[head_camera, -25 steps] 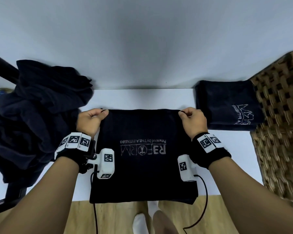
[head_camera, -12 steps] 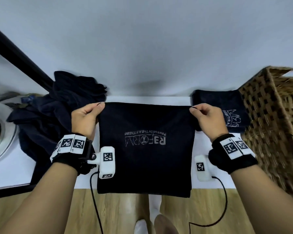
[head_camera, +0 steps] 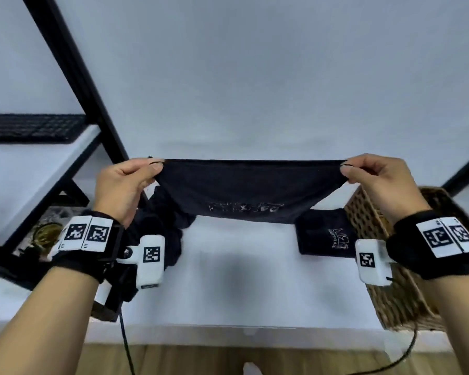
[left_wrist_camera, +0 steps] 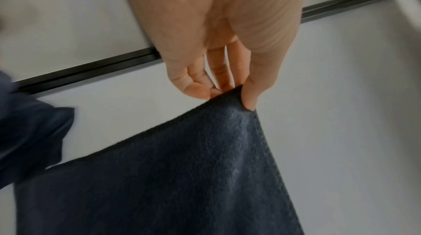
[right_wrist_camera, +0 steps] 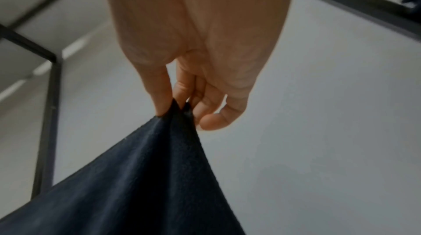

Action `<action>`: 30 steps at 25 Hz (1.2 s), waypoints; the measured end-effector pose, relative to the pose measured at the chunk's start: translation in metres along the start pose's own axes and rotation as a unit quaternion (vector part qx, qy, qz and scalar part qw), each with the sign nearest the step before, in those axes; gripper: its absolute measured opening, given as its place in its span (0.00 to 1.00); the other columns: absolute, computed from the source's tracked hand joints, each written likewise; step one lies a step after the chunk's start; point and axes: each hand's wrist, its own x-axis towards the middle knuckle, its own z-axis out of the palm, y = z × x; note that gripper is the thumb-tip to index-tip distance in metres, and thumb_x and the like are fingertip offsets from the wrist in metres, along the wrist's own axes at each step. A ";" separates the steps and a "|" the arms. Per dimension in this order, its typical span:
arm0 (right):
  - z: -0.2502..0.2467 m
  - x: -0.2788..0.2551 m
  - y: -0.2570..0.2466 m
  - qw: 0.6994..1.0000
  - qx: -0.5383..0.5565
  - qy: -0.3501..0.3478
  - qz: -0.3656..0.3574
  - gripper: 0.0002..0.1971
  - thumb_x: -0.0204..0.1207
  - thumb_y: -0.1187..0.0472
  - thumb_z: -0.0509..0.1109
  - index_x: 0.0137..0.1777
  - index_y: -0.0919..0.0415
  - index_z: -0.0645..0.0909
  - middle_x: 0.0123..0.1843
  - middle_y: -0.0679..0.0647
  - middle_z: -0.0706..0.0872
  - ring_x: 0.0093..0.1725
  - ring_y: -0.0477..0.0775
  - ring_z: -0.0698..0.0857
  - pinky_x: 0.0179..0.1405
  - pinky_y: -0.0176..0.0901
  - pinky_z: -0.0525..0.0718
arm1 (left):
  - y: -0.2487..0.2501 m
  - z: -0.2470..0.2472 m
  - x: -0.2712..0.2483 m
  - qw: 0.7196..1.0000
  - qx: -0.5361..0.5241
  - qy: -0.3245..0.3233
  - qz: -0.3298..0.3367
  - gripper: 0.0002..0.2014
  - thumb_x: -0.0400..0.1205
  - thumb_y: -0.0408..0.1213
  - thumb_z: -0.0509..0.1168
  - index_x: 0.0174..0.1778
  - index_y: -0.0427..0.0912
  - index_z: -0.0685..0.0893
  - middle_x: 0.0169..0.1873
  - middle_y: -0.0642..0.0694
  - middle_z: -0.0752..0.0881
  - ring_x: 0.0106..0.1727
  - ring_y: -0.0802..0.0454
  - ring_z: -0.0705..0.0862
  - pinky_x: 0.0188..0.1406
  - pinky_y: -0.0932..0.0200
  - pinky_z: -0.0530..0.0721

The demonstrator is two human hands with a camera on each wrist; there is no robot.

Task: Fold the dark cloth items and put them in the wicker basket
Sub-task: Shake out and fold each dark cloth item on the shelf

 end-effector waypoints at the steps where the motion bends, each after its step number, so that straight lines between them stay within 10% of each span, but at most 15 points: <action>1: -0.008 0.001 -0.014 1.000 0.005 0.002 -0.010 0.06 0.75 0.67 0.73 0.38 0.58 0.87 0.32 0.42 0.88 0.35 0.39 0.83 0.42 0.26 0.81 | 0.015 -0.001 0.001 1.000 0.014 0.001 0.016 0.13 0.75 0.24 0.70 0.30 0.46 0.92 0.34 0.51 0.91 0.43 0.54 0.88 0.55 0.59 0.84; 9: -0.042 0.004 -0.073 0.996 0.021 0.066 -0.059 0.06 0.70 0.67 0.77 0.34 0.59 0.85 0.30 0.46 0.87 0.36 0.50 0.83 0.46 0.45 0.83 | 0.086 -0.003 -0.007 0.989 0.062 -0.006 0.131 0.10 0.71 0.28 0.77 0.34 0.50 0.93 0.36 0.52 0.92 0.45 0.50 0.87 0.52 0.55 0.83; 15: -0.033 -0.003 -0.052 0.996 -0.020 0.064 -0.050 0.08 0.72 0.64 0.77 0.48 0.54 0.85 0.37 0.49 0.86 0.34 0.34 0.82 0.41 0.23 0.77 | 0.064 -0.010 -0.002 0.982 0.139 -0.045 0.116 0.12 0.74 0.27 0.74 0.45 0.50 0.89 0.26 0.57 0.85 0.35 0.58 0.81 0.43 0.68 0.82; 20: 0.005 0.022 0.011 0.998 -0.052 0.040 0.018 0.11 0.75 0.63 0.75 0.54 0.48 0.86 0.41 0.47 0.86 0.36 0.39 0.85 0.40 0.22 0.80 | 0.003 -0.004 0.029 0.945 0.313 -0.077 0.062 0.17 0.77 0.29 0.72 0.31 0.58 0.88 0.29 0.54 0.86 0.29 0.68 0.82 0.38 0.72 0.78; 24: 0.035 0.051 0.040 0.996 0.020 0.070 0.052 0.09 0.77 0.67 0.70 0.46 0.51 0.86 0.41 0.49 0.85 0.37 0.46 0.90 0.26 0.33 0.77 | -0.031 0.012 0.053 0.969 0.237 -0.057 0.023 0.12 0.82 0.26 0.65 0.38 0.49 0.83 0.29 0.46 0.83 0.27 0.59 0.87 0.21 0.67 0.77; 30: 0.052 0.003 0.092 0.990 0.083 0.048 0.107 0.09 0.74 0.73 0.70 0.43 0.59 0.86 0.38 0.58 0.88 0.33 0.50 0.88 0.32 0.39 0.86 | -0.092 -0.008 0.015 0.991 0.097 -0.053 -0.078 0.11 0.83 0.20 0.57 0.39 0.34 0.82 0.33 0.44 0.90 0.35 0.47 0.90 0.33 0.62 0.88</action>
